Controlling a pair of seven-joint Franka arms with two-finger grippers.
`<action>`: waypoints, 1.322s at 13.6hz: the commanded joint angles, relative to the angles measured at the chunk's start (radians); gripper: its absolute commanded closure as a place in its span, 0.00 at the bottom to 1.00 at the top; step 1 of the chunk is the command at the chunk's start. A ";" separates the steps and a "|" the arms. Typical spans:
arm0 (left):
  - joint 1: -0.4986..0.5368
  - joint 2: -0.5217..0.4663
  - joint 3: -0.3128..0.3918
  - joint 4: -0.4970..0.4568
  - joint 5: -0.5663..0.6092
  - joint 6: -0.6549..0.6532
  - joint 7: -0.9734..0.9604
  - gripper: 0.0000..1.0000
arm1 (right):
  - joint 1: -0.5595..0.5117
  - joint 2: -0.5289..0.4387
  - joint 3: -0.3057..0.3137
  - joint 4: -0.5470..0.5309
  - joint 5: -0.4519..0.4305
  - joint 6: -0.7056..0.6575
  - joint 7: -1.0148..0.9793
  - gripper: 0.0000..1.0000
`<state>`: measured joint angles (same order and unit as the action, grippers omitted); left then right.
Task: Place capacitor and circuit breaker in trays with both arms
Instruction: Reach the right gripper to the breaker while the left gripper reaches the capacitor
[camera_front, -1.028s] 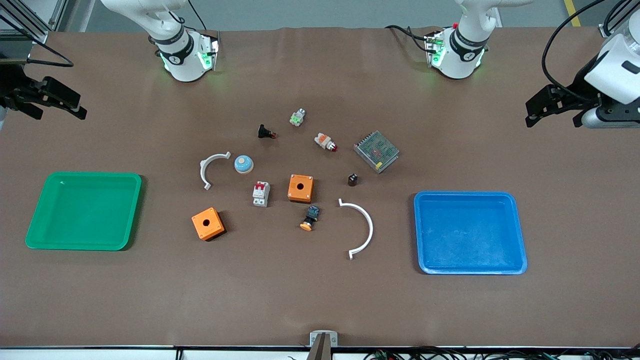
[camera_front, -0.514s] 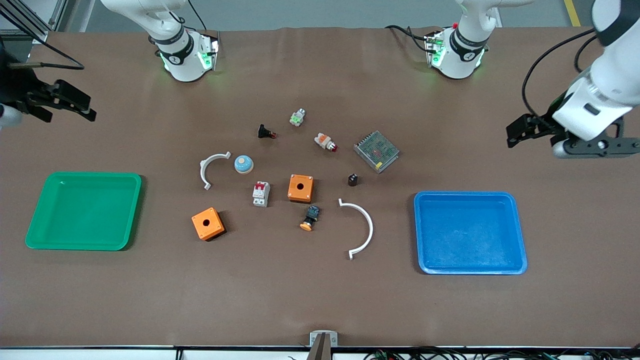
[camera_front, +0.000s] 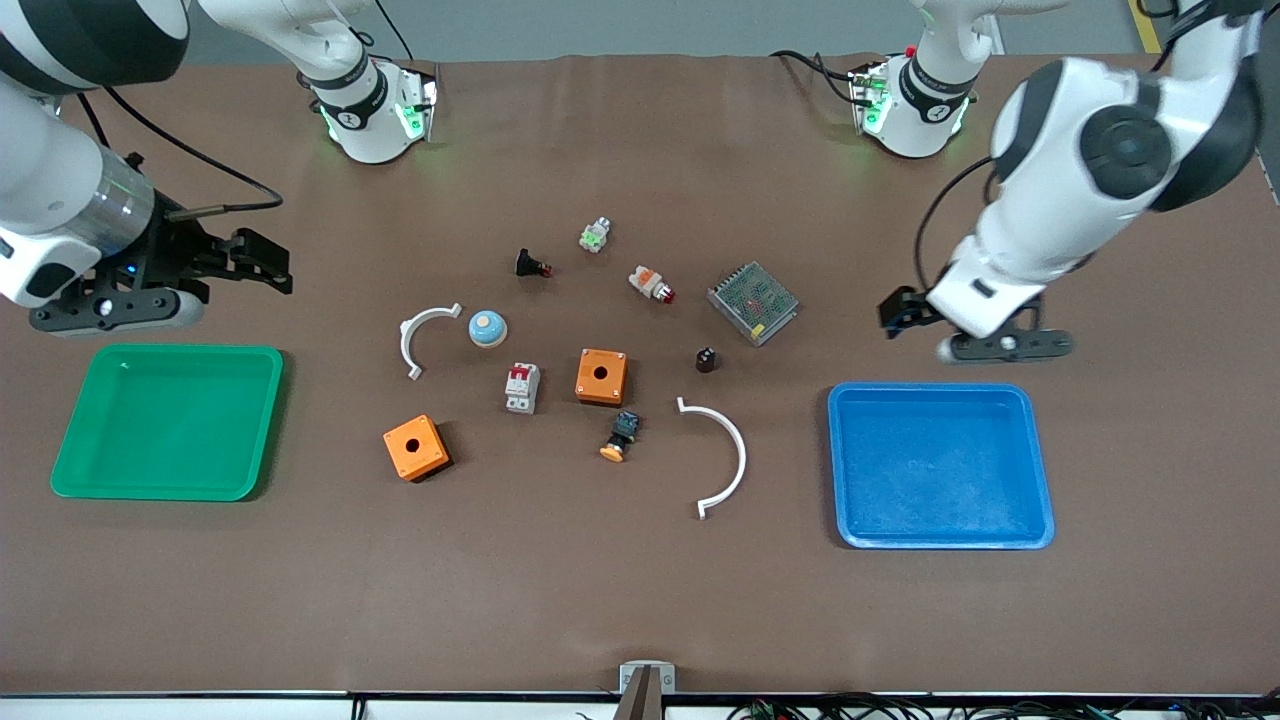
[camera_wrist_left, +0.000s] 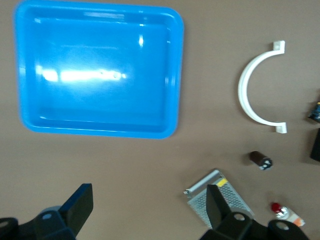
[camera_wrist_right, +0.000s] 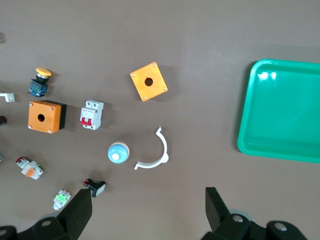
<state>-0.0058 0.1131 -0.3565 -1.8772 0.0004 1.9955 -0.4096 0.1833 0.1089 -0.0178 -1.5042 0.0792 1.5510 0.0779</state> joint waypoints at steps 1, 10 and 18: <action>-0.045 0.081 -0.033 0.000 0.007 0.086 -0.153 0.00 | 0.056 0.058 -0.004 0.007 0.013 0.021 0.008 0.00; -0.269 0.367 -0.032 0.018 0.113 0.325 -0.578 0.00 | 0.281 0.147 -0.004 -0.364 0.016 0.552 0.316 0.00; -0.324 0.513 -0.030 0.026 0.130 0.477 -0.686 0.24 | 0.357 0.327 -0.004 -0.360 0.014 0.696 0.442 0.00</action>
<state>-0.3235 0.5973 -0.3882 -1.8783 0.1035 2.4493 -1.0644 0.5339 0.4083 -0.0151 -1.8793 0.0880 2.2347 0.5064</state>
